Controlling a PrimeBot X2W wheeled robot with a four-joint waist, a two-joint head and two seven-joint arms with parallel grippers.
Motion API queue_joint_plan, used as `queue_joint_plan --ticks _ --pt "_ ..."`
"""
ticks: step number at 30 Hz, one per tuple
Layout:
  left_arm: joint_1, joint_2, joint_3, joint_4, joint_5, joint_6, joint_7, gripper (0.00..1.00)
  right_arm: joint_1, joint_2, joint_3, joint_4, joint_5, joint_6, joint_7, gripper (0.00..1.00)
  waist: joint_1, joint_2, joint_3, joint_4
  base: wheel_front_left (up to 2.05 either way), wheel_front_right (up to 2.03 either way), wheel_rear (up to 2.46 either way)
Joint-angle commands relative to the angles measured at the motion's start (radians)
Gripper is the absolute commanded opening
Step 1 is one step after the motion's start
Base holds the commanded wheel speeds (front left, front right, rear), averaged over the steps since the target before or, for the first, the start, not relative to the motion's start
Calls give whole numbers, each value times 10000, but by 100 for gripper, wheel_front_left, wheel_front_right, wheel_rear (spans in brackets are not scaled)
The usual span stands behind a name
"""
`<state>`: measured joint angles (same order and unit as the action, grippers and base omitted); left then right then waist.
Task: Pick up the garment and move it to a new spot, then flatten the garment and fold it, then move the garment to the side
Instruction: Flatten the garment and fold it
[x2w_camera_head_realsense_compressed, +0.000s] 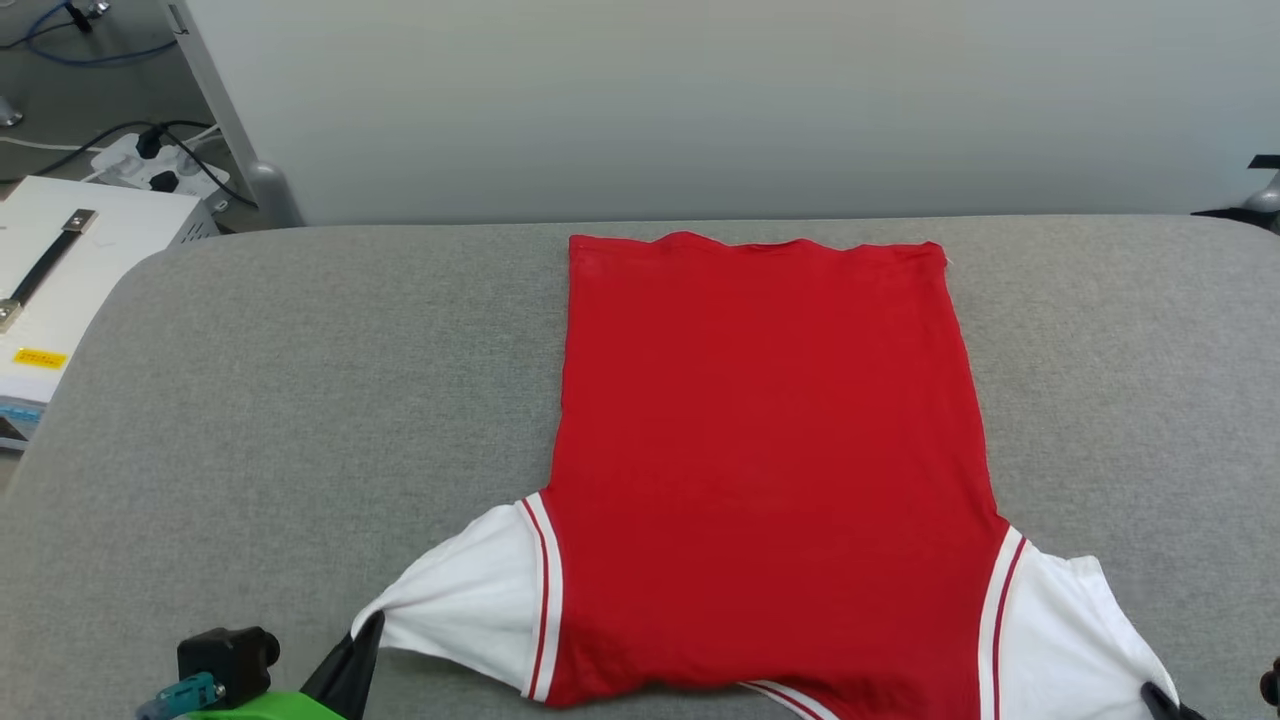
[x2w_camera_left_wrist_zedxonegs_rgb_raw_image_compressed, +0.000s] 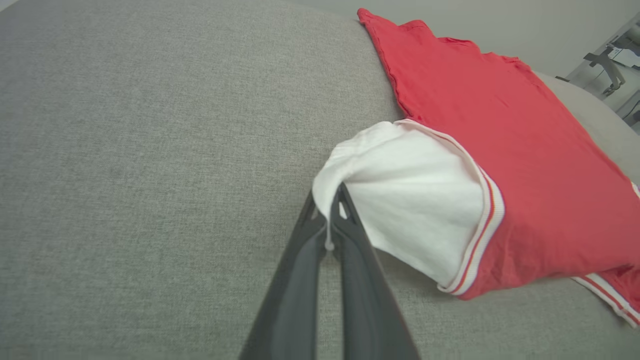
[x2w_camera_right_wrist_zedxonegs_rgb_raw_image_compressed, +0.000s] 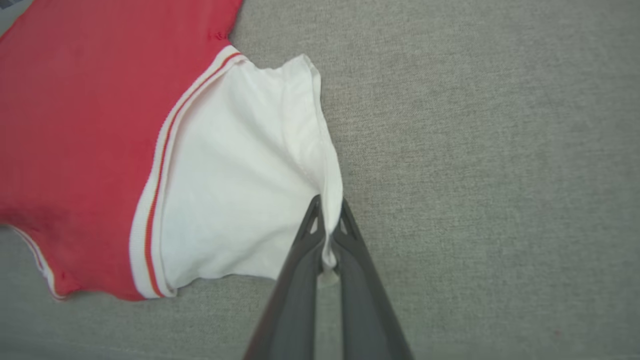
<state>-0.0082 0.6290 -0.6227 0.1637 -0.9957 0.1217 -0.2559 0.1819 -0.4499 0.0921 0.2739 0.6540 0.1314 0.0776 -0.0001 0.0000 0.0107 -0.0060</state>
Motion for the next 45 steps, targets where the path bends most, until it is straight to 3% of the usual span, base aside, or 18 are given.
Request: queue_joint_plan --ticks 1,5,7,8,16,21,26,34,40,45 --pt "150 -70 23 75 -22 -1 -58 0 193 81 -190 -180 -97 -7 177 0 1 0 -15 73 0 0 0" --pt "88 -262 -23 244 109 -88 -58 0 304 349 -554 -534 -378 -7 697 4 1 0 35 115 0 0 0" --pt "0 -338 -33 302 166 -139 -58 0 185 445 -691 -761 -523 -7 869 41 1 0 68 122 0 0 0" --pt "-68 -381 -28 324 213 -156 -58 0 92 492 -774 -872 -600 -7 934 100 1 0 86 131 0 0 0" --pt "-532 -658 15 183 619 -211 -58 0 -1341 267 -1308 -1753 -1087 -7 1001 100 1 0 488 330 0 0 0" --pt "-980 -792 161 -201 1008 -158 -59 0 -3305 -363 -1542 -2456 -1720 -7 1313 100 1 0 1188 632 0 0 0" --pt "-1594 -1022 359 -570 1406 -188 -59 0 -5896 -1100 -1073 -2564 -2092 -7 2483 100 1 0 2226 1033 0 0 0" --pt "-2617 -1576 434 -817 2006 -439 -59 0 -9990 -1451 -160 -46 -1431 -7 5657 100 1 0 3717 1653 0 0 0" --pt "-3059 -1902 662 -1098 2388 -589 -59 0 -12004 -1524 620 1863 -1377 -7 8041 100 1 0 4660 2023 0 0 0" --pt "-3339 -2194 798 -1373 2720 -694 -59 0 -13055 -1492 755 2814 -1667 -7 8900 100 1 0 5377 2286 0 0 0"
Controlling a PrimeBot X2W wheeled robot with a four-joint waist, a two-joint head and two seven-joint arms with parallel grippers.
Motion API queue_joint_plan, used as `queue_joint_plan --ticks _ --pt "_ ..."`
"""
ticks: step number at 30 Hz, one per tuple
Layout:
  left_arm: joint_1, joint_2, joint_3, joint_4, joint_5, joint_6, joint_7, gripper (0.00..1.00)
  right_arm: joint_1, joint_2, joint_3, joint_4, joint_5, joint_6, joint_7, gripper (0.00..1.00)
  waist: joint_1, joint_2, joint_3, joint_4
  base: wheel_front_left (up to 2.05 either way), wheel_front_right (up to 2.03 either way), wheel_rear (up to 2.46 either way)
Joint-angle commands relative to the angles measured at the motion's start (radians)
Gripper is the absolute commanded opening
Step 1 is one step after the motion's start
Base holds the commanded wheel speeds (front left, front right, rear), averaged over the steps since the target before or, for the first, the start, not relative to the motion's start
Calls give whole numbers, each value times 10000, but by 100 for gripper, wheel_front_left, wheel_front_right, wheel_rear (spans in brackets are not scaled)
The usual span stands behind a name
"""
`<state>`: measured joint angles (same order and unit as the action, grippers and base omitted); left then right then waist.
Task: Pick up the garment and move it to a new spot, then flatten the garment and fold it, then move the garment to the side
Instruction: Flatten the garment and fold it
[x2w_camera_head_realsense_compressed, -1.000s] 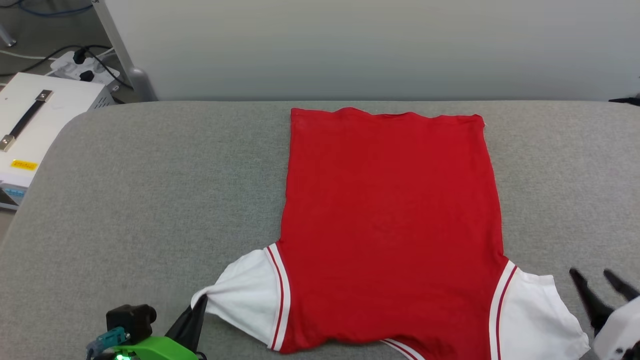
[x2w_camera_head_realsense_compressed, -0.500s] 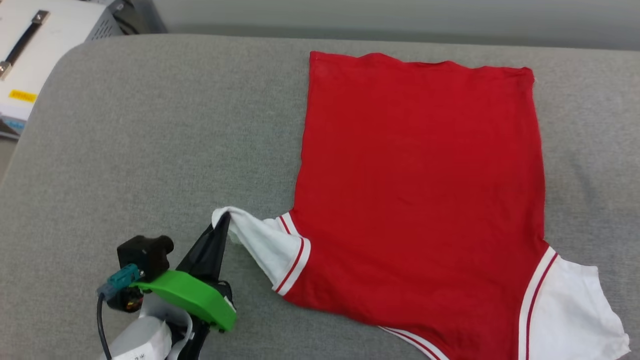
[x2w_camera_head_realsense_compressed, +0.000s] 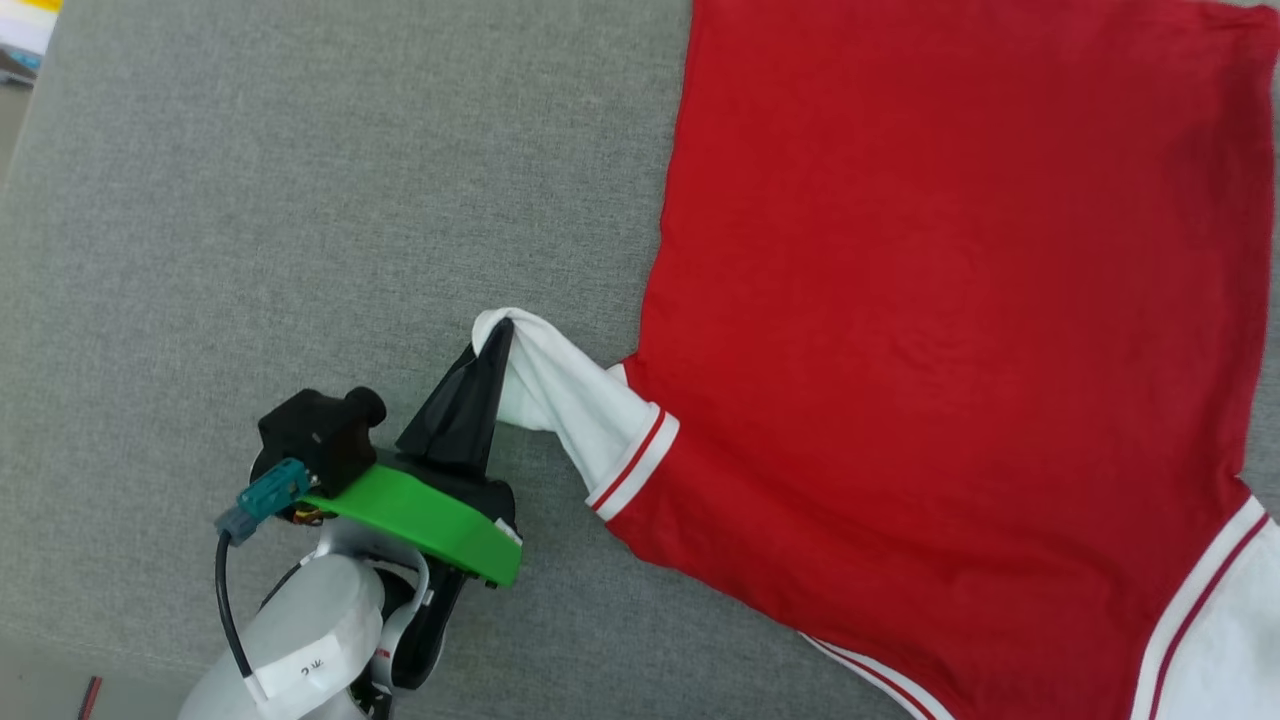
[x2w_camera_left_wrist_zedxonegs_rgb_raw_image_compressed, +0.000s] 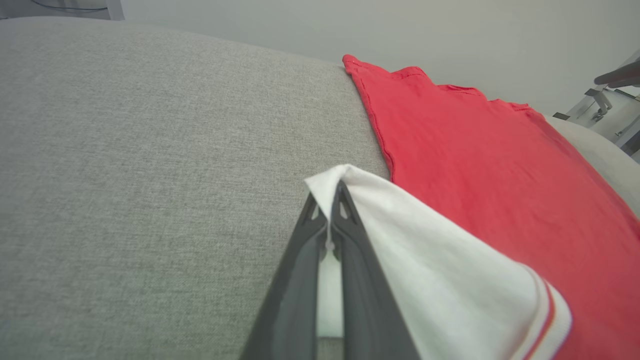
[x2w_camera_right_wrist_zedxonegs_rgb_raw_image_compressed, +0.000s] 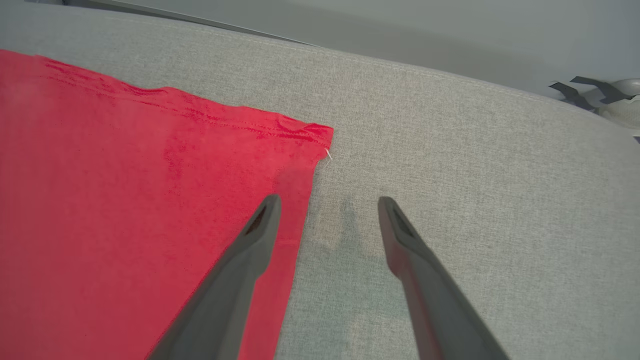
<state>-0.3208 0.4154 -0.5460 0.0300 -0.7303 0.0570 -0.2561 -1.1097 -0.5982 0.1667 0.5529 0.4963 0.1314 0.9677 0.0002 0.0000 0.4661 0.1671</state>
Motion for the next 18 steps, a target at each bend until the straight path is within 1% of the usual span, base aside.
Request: queue_joint_plan --ticks 1,5,8,11,15,16,17,18 --pt "-288 -126 49 -95 133 -81 -57 0 -344 -48 4 197 -232 -7 56 100 -2 0 1005 630 0 0 0" --pt "-560 -362 176 -239 340 -232 -57 0 -960 -20 -61 690 -557 -7 54 100 -2 0 1559 846 0 0 0" --pt "-693 -540 279 -259 476 -357 -57 0 -1157 -49 107 949 -859 -7 -149 100 -2 0 1851 959 0 0 0" --pt "-765 -741 355 -150 579 -493 -57 0 -1021 34 100 1454 -860 -7 -290 100 -2 0 1990 1027 0 0 0" --pt "-730 -877 516 30 689 -616 -57 0 -620 32 279 1953 -717 -7 -147 100 -2 0 1923 999 0 0 0" --pt "-701 -898 563 74 713 -645 -57 0 -543 2 311 2032 -663 -7 -124 41 -2 0 1877 984 0 0 0" --pt "-681 -913 596 109 734 -669 -57 0 -496 -41 365 2041 -631 -7 -139 0 -2 0 1837 976 0 0 0" --pt "-655 -930 637 156 756 -698 -57 0 -455 -113 424 2042 -609 -7 -193 0 -2 0 1769 956 0 0 0"
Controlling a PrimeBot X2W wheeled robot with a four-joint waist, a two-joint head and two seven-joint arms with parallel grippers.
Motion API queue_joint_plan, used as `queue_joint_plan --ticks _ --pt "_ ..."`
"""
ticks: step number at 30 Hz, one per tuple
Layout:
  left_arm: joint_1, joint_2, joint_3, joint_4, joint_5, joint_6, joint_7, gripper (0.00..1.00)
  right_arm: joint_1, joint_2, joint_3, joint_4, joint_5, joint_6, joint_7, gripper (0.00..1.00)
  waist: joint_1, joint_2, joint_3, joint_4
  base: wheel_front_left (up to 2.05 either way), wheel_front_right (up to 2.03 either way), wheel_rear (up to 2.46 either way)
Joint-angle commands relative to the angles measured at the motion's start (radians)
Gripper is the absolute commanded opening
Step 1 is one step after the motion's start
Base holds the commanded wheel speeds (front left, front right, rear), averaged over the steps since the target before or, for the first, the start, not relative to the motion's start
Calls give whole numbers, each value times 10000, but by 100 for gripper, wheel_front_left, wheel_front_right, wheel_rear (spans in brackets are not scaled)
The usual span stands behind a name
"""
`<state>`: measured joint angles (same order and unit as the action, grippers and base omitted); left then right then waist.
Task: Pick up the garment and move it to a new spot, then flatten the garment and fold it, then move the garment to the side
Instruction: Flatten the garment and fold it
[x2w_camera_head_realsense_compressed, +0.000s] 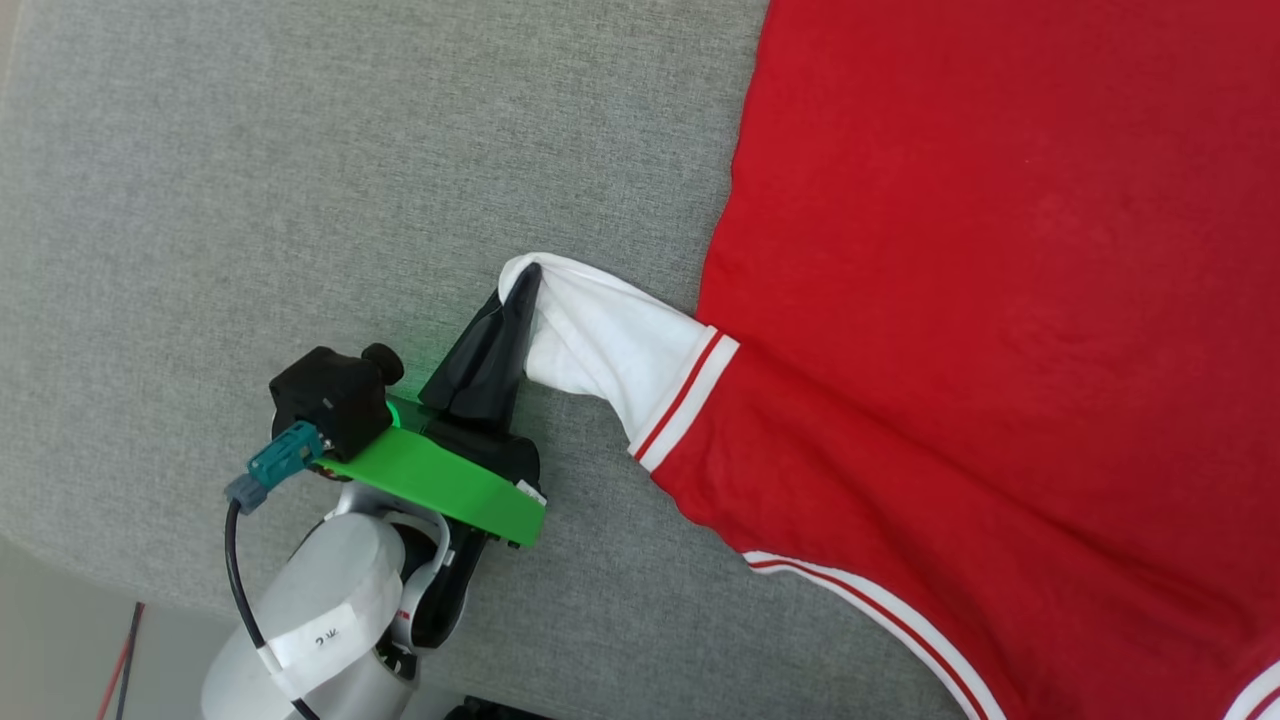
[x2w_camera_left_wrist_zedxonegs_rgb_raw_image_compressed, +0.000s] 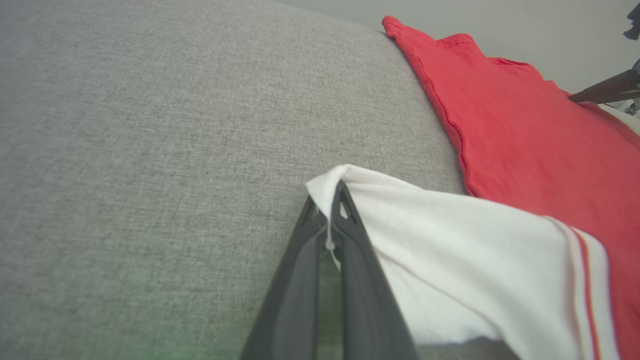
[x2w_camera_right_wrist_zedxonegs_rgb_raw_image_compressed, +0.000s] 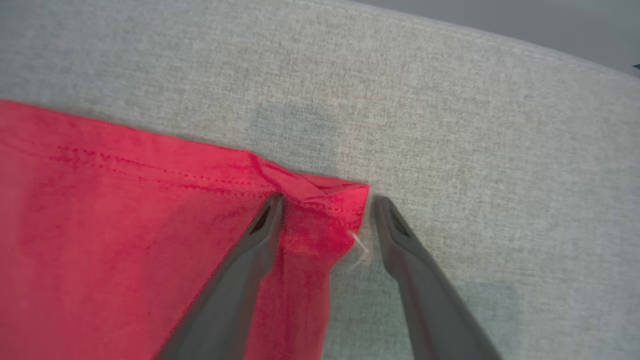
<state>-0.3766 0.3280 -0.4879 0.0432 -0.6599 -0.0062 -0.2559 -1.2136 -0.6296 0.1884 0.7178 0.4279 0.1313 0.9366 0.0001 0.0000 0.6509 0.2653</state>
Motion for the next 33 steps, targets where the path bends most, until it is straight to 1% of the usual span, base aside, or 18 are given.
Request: queue_joint_plan --ticks 1,5,9,13,16,20,23,28,31,33 --pt "-73 -64 87 64 65 -86 -59 0 596 145 248 382 86 -6 64 0 -1 0 -135 -50 0 0 0" --pt "67 -65 194 305 90 -165 -59 0 547 66 365 229 268 -6 -436 0 -1 0 -506 -192 0 0 0" --pt "336 -63 338 622 58 -211 -59 0 663 61 665 -132 687 -6 -1230 0 -1 0 -1161 -408 0 0 0" --pt "750 -19 400 884 44 -183 -59 0 1212 -353 1436 -799 1220 -6 -2149 0 -1 0 -1963 -639 0 0 0" --pt "1130 84 419 1013 -9 -109 -47 0 1898 -842 1913 -1472 1940 -6 -2750 0 -1 0 -2560 -841 0 0 0" --pt "1602 198 430 1063 -97 31 15 0 3156 -1570 2132 -2434 2795 -6 -3463 0 -1 0 -3240 -1102 0 0 0" --pt "1945 302 453 1071 -175 135 76 0 4363 -2101 1924 -3174 3266 -6 -3950 0 -1 0 -3698 -1310 0 0 0" --pt "2395 513 455 1052 -190 296 171 0 6617 -2617 1184 -4173 3538 -6 -4452 0 -1 0 -4264 -1598 0 0 0" --pt "2688 596 502 981 -250 411 191 0 8171 -2625 566 -4785 3593 -6 -4523 0 -1 0 -4532 -1828 0 0 0" --pt "2837 664 486 946 -263 438 227 0 9174 -2483 44 -5130 3582 -6 -4532 0 -1 0 -4661 -1937 0 0 0"
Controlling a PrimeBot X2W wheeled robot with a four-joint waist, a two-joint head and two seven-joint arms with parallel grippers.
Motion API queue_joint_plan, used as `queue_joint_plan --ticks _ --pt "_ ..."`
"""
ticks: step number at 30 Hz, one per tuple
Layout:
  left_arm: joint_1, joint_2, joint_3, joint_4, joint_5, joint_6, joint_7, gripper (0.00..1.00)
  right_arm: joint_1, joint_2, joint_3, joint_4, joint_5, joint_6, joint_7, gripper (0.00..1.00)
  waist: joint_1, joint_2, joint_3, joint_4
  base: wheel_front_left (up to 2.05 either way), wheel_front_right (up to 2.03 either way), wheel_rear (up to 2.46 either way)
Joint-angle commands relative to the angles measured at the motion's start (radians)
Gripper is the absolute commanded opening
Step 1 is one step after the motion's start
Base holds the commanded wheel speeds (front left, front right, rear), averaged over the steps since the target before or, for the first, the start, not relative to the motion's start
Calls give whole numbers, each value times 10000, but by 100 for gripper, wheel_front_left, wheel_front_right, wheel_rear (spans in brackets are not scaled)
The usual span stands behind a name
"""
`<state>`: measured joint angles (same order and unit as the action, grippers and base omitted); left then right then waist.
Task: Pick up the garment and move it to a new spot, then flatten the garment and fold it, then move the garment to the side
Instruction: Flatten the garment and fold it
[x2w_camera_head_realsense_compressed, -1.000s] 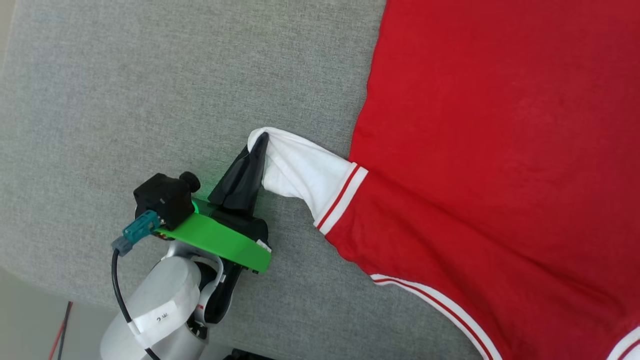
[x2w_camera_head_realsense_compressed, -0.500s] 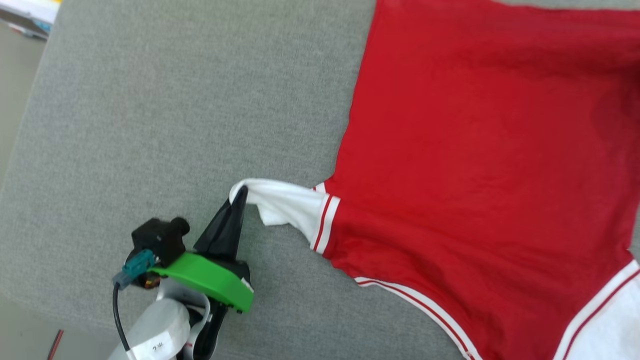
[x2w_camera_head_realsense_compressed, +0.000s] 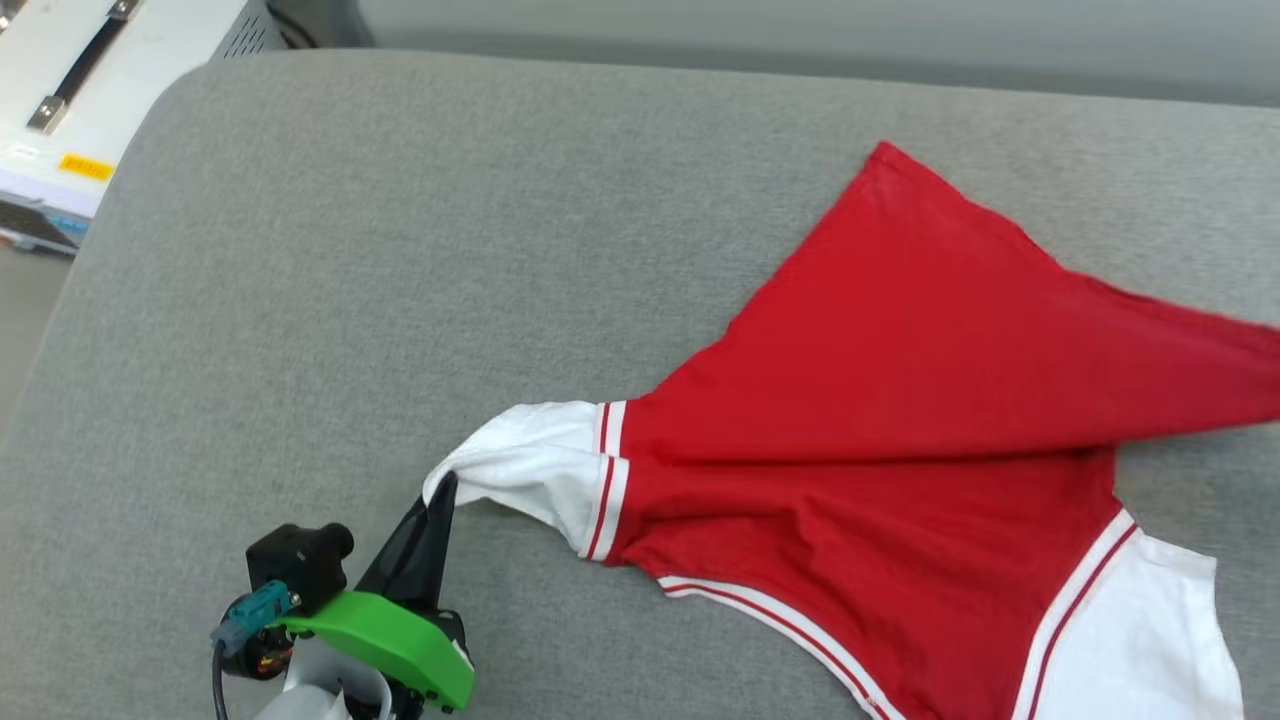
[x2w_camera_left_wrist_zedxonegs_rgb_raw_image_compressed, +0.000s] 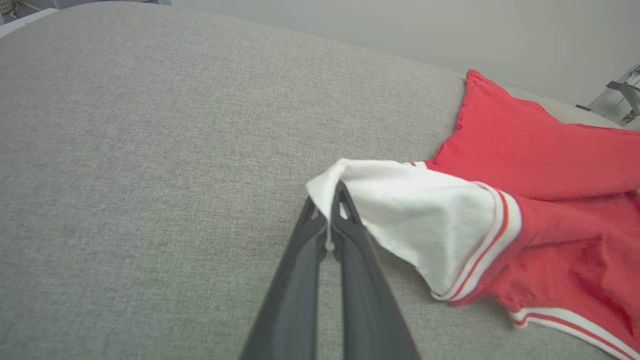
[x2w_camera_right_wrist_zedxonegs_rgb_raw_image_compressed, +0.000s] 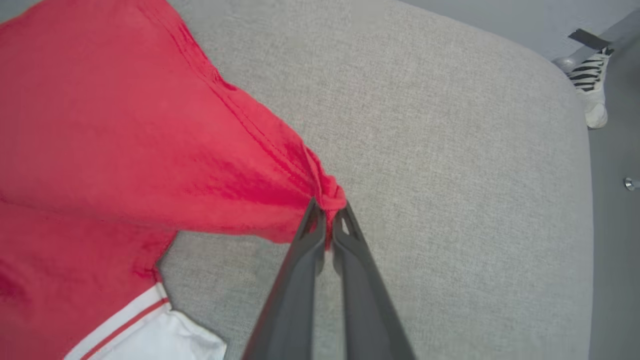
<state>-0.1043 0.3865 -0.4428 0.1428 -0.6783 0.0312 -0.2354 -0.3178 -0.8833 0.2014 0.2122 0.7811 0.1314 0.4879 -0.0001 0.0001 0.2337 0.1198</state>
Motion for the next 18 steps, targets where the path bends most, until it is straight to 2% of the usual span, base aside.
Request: queue_joint_plan --ticks 1,5,10,14,17,18 --pt "169 102 34 -63 -87 81 34 0 660 155 -338 -230 18 -7 -50 0 1 -1 -540 -529 0 0 0" --pt "347 180 42 -112 -138 127 70 0 2644 861 -1474 -911 -186 -7 109 0 1 -1 -698 -671 0 0 0" --pt "433 229 24 -132 -155 167 102 0 4797 2333 -2723 -1578 -500 -7 342 0 1 -1 -809 -736 0 0 0" --pt "432 237 -2 -160 -159 209 139 0 5839 3346 -3081 -1743 -801 -7 560 0 1 -1 -826 -758 0 0 0" --pt "420 247 -24 -168 -159 222 155 0 6088 3752 -3189 -1809 -880 -7 648 0 1 -1 -830 -774 0 0 0" --pt "414 253 -31 -171 -158 224 157 0 6078 3830 -3264 -1864 -936 -7 603 15 1 -1 -830 -779 0 0 0"
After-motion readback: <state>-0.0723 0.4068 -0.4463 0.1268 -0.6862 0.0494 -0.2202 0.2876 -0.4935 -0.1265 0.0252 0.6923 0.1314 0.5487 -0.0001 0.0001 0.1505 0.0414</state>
